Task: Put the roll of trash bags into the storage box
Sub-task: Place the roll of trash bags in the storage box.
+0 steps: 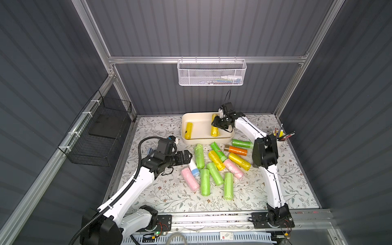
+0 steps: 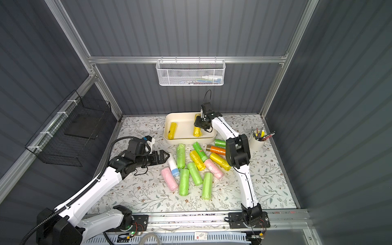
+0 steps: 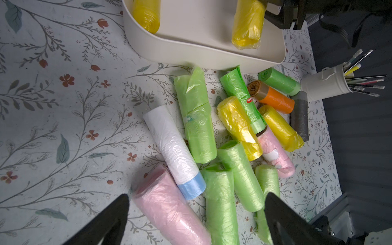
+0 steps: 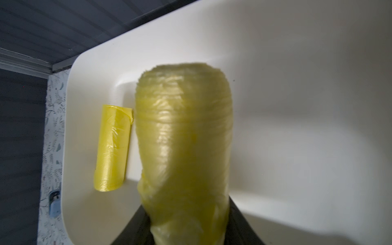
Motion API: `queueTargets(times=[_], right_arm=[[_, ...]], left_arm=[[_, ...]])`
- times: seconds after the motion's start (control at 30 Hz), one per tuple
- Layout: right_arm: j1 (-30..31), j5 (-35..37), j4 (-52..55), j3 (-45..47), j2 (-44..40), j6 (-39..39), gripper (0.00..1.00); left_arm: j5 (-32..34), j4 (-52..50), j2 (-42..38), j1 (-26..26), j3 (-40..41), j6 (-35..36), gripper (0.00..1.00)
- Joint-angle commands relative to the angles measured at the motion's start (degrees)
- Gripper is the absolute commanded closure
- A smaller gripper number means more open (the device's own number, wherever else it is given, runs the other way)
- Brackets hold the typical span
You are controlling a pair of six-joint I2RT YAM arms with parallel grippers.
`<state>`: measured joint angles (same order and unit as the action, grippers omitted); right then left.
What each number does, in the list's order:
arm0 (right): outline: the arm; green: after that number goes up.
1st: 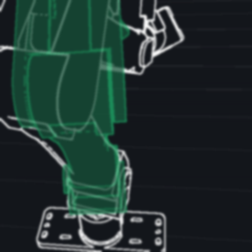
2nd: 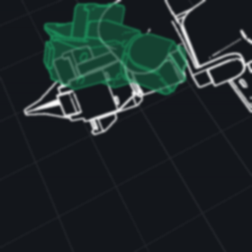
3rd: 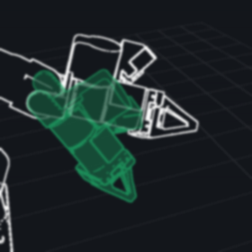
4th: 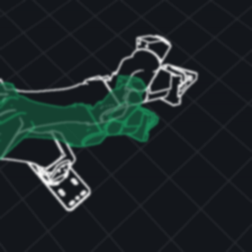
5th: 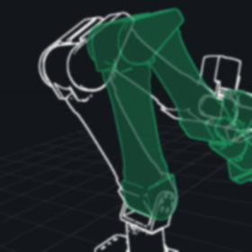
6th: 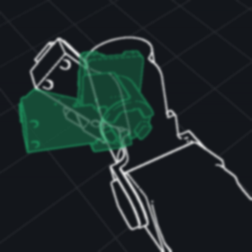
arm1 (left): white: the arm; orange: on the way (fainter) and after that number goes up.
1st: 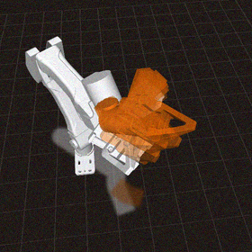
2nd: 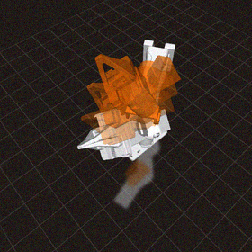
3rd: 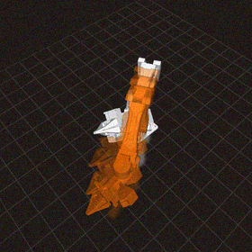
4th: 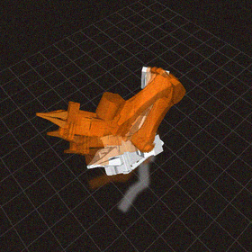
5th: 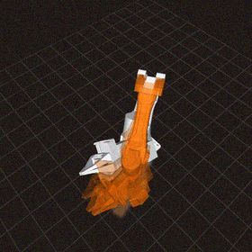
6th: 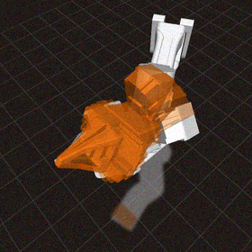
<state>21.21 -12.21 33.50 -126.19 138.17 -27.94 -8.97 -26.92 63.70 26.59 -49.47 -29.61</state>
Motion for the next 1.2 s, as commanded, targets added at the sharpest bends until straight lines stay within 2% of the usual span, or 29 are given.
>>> queueTargets(times=[0.0,0.4,0.63,1.03,1.17], right_arm=[[-0.2,5.7,4.2,-4.3,1.6,4.7,0.53],[-0.6,14.7,6.9,-5.6,4.6,7.3,0.52],[-0.7,20.0,6.8,-5.3,5.8,5.9,0.51],[-1.0,20.0,4.5,-4.9,6.8,6.2,0.49],[-1.2,21.0,5.4,-4.7,5.9,5.7,0.37]], left_arm=[[0.1,0.1,0.7,0.2,-1.1,0.2,0.0],[0.3,-0.1,1.6,0.2,-1.1,0.2,0.0],[0.7,0.0,1.5,0.2,-1.0,0.1,0.0],[0.4,0.6,4.2,0.2,-1.0,-0.3,0.0],[0.3,0.5,4.3,0.2,-1.5,-0.2,0.0]])
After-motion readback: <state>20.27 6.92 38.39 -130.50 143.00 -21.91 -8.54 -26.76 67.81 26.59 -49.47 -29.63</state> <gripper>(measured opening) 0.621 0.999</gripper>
